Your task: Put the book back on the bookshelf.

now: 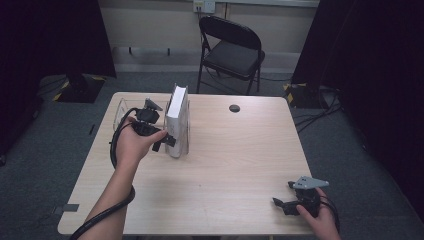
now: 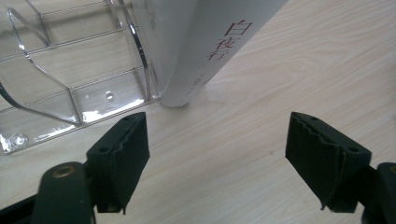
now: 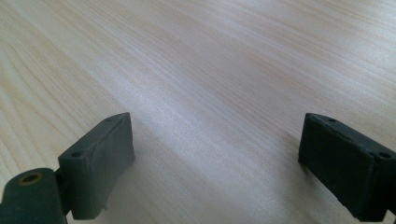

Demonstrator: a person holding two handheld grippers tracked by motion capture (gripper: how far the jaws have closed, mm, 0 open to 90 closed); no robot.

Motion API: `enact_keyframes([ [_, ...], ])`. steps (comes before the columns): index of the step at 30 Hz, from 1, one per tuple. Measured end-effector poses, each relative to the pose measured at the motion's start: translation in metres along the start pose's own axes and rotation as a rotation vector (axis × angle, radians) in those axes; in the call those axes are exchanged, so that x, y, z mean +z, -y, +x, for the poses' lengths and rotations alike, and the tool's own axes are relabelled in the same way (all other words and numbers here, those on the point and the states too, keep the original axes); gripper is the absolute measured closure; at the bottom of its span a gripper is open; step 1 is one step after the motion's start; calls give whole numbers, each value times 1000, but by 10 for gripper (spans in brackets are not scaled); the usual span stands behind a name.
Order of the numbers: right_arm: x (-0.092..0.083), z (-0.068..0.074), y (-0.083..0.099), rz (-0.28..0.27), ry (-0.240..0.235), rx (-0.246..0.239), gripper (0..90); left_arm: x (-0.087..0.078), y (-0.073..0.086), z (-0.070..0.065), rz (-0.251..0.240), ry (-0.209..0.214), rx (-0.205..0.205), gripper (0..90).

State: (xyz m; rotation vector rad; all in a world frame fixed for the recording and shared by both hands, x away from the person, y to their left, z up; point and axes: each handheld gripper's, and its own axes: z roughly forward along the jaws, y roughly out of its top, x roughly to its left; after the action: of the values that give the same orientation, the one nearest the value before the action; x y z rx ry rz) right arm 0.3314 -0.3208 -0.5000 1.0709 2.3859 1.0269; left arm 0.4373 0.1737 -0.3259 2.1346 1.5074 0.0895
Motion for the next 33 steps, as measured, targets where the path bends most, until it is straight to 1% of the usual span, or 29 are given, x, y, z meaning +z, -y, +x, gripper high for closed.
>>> enact_keyframes([
  [1, 0, 0, 0, 0, 0, 0, 96, 0, 0, 1, 6, 3, 8, 206],
  [2, 0, 0, 0, 0, 0, 1, 96, 0, 1, 1, 2, -4, -1, 198],
  [4, 0, 0, 0, 0, 0, 1, 96, -1, 2, 3, 2, 10, -2, 196],
  [5, 0, 0, 0, 0, 0, 0, 96, 0, 3, 3, -4, 13, -6, 196],
  [6, 0, 0, 0, 0, 0, 0, 96, 0, 4, 4, -4, 14, 2, 196],
  [9, 0, 0, 0, 0, 0, 1, 96, 1, 6, 6, -13, 26, -1, 192],
  [10, 0, 0, 0, 0, 0, 1, 96, 2, 7, 7, -14, 25, 5, 189],
  [15, 0, 0, 0, 0, 0, 1, 96, 4, 13, 13, -4, 12, 0, 197],
  [16, 0, 0, 0, 0, 0, 1, 96, 4, 14, 14, 2, 10, 7, 197],
  [17, 0, 0, 0, 0, 0, 2, 96, 5, 16, 15, -1, 7, 5, 197],
  [24, 0, 0, 0, -1, 0, -1, 96, 5, 24, 21, -2, 11, 3, 199],
  [25, 0, 0, 0, -1, -1, 0, 96, 6, 26, 22, -7, 13, -3, 199],
  [26, 0, 0, 0, -1, 0, -1, 96, 7, 27, 23, -3, 19, 3, 200],
  [28, 0, 0, 0, 0, 0, 1, 96, 8, 29, 24, -2, 11, 3, 200],
  [29, 0, 0, 0, 0, 0, 1, 96, 9, 31, 25, 6, 12, 17, 201],
  [30, 0, 0, 0, 0, -1, 1, 96, 11, 32, 25, 4, 13, 13, 204],
  [32, 0, 0, 0, 1, 0, 2, 96, 13, 34, 25, -4, 5, 19, 204],
  [33, 0, 0, 0, 1, 0, 1, 96, 14, 35, 25, -4, 1, 36, 204],
])
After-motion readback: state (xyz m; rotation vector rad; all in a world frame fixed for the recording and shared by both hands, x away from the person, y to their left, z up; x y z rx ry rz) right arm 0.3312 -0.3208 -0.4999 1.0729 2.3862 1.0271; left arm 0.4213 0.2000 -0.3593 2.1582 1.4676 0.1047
